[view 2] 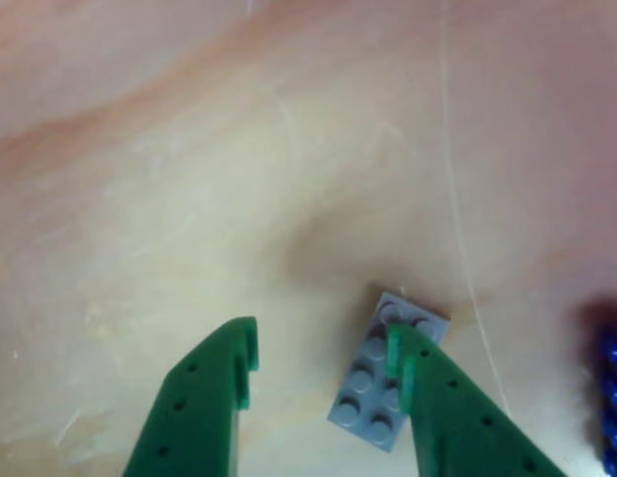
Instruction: Put all lego bricks in the bin.
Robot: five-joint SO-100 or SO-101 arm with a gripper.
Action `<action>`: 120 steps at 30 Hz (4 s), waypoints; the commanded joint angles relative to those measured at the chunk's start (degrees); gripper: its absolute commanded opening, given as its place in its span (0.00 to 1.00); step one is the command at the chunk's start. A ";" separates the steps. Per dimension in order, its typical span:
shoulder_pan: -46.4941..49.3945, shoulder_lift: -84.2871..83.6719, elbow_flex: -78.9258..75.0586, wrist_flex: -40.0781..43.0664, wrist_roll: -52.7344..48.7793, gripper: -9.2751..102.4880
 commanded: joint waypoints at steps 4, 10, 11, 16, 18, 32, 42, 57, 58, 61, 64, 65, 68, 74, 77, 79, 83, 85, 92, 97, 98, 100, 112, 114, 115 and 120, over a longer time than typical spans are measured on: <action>2.64 3.43 -2.29 3.96 0.88 0.22; 4.75 11.25 1.23 9.84 2.81 0.21; 5.10 12.66 3.78 9.14 2.64 0.21; 4.92 14.94 10.90 7.21 3.25 0.21; 3.78 14.50 8.35 6.33 7.65 0.23; 3.96 15.64 -3.08 19.07 31.90 0.25; 5.01 10.11 -0.97 18.54 31.64 0.24; 5.19 2.11 -3.52 19.42 28.39 0.08; 5.19 3.87 -0.62 18.19 28.04 0.08; 5.45 16.88 16.44 9.14 28.04 0.08; 5.10 39.46 37.62 -3.60 29.09 0.08; 4.22 47.37 43.59 -7.47 29.00 0.08; -0.79 65.48 54.67 -15.73 27.77 0.08; -15.82 59.85 32.78 -1.49 29.53 0.08; -21.27 48.43 16.44 6.06 30.50 0.09; -25.66 40.78 8.79 11.51 29.62 0.10; -30.32 30.59 4.57 17.23 31.90 0.11; -30.76 28.92 7.56 17.14 33.49 0.18; -16.08 49.22 22.94 6.24 40.87 0.31; 3.87 60.12 36.65 -2.02 23.29 0.29; 7.56 61.35 43.07 -6.50 15.56 0.28; 13.01 61.96 55.02 -13.10 -1.23 0.28; 16.35 52.65 96.50 -63.19 -34.89 0.27; 15.29 48.78 95.89 -69.26 -36.65 0.27; 14.68 46.49 95.19 -72.07 -38.14 0.26; 12.92 36.12 90.44 -82.35 -41.22 0.25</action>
